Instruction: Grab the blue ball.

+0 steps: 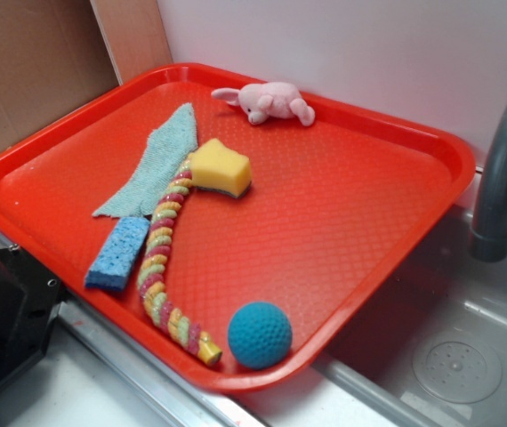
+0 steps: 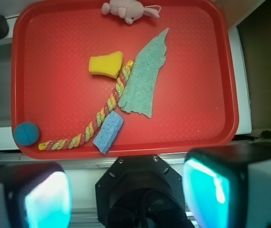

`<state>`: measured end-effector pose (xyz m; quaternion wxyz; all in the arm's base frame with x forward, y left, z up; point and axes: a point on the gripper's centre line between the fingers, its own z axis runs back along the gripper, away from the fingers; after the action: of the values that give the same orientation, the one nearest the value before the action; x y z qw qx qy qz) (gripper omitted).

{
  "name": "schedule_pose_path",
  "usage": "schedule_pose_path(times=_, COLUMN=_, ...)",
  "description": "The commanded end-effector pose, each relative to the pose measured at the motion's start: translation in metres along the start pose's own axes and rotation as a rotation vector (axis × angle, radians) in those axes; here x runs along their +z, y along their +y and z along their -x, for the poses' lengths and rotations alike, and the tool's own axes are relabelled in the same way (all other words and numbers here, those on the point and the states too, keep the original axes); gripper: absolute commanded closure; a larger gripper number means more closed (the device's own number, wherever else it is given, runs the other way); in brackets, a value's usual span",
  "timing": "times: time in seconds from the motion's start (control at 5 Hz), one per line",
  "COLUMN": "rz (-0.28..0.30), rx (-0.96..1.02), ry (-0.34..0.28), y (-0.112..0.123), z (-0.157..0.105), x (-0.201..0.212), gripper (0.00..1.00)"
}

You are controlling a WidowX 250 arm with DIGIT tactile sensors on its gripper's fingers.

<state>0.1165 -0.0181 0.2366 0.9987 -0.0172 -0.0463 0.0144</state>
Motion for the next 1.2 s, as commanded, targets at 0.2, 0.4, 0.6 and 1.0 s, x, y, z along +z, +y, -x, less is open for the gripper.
schedule_pose_path(times=0.2, rz=-0.014, rx=-0.251, ry=0.065, y=-0.049, z=-0.017, x=-0.054, gripper=0.00)
schedule_pose_path(times=0.4, rz=-0.030, rx=-0.502, ry=0.049, y=-0.101, z=-0.025, x=-0.097, gripper=0.00)
schedule_pose_path(times=0.6, rz=0.030, rx=-0.750, ry=0.001, y=-0.148, z=-0.022, x=-0.131, gripper=0.00)
schedule_pose_path(times=1.0, rz=0.133, rx=-0.993, ry=-0.080, y=-0.159, z=0.008, x=-0.147, gripper=0.00)
